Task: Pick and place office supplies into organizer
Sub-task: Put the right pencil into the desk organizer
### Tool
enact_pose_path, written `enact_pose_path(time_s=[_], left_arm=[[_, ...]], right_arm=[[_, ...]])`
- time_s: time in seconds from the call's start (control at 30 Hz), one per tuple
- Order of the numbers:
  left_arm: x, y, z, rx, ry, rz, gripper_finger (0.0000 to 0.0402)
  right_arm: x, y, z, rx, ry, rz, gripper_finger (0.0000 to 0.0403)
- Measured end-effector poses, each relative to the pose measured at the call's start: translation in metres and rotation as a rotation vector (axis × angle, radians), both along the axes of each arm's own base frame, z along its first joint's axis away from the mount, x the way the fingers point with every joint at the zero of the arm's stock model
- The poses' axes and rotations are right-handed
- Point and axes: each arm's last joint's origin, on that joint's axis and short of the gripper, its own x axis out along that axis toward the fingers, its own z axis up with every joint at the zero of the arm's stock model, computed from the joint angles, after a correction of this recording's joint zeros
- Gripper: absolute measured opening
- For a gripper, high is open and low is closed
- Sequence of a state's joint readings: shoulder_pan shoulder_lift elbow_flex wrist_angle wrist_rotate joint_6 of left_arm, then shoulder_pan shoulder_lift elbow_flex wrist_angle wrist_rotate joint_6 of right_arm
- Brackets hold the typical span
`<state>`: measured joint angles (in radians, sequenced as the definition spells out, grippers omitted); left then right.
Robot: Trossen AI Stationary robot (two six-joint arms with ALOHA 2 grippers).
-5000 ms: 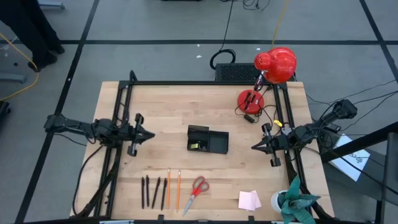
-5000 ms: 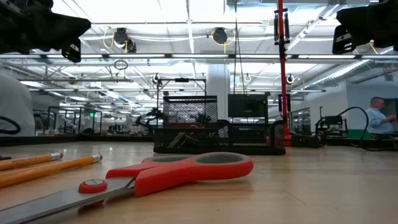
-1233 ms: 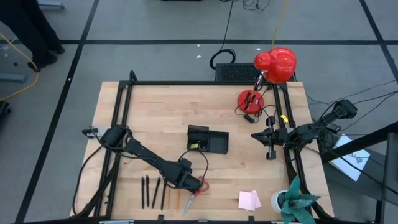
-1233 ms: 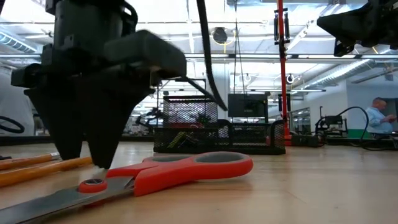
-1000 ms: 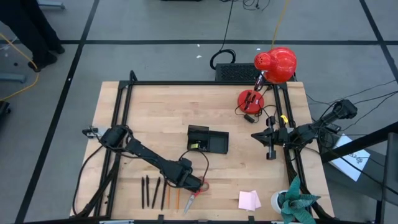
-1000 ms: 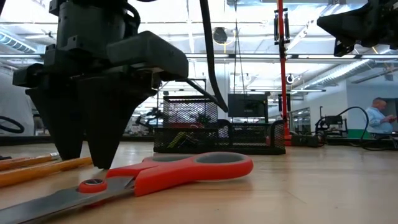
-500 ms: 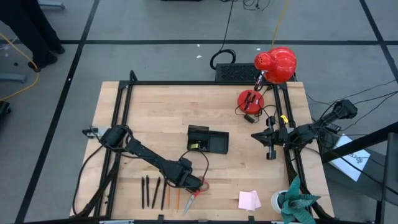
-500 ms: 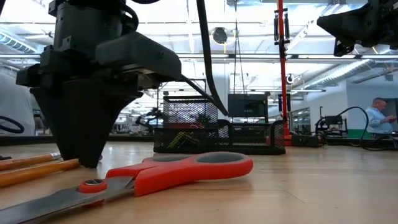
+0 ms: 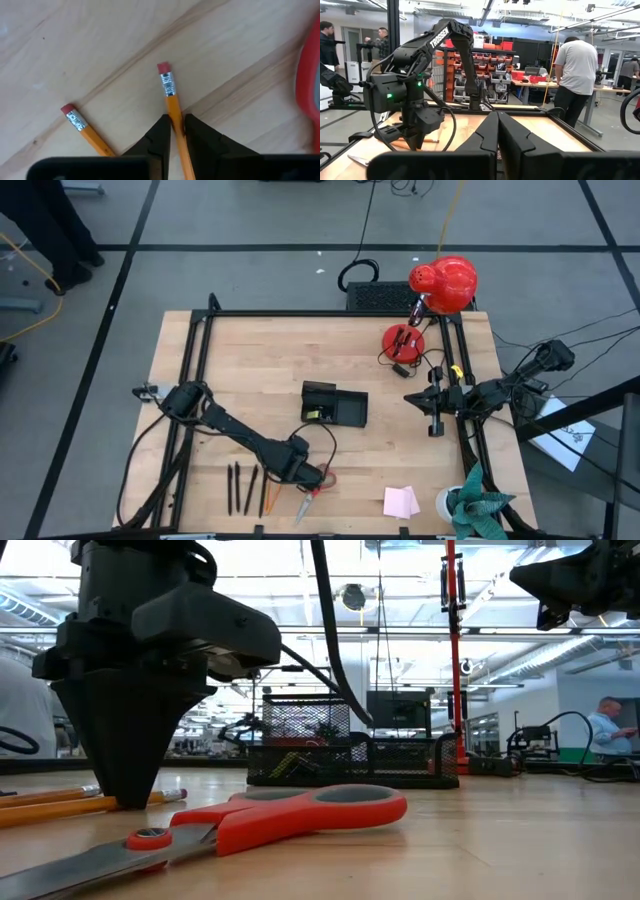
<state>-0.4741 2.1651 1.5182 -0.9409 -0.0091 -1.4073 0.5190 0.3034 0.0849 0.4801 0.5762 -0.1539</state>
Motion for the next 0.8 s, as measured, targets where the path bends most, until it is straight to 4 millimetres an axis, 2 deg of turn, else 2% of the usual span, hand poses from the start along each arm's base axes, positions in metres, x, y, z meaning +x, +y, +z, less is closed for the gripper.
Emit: enact_pose_path(time_s=[0.33, 0.6, 0.8], left_arm=[[0.01, -0.003, 0.014, 0.068, -0.06, -0.091, 0.0062], [0.022, 0.002, 0.024, 0.189, -0.151, -0.122, 0.0062], [0.026, 0.005, 0.031, 0.182, -0.15, -0.146, 0.0062]], right_arm=[[0.0, 0.0, 0.0, -0.007, 0.001, -0.001, 0.0004], [0.0, 0.0, 0.0, -0.007, 0.001, -0.001, 0.0004], [0.0, 0.0, 0.0, -0.009, 0.004, -0.001, 0.0004]])
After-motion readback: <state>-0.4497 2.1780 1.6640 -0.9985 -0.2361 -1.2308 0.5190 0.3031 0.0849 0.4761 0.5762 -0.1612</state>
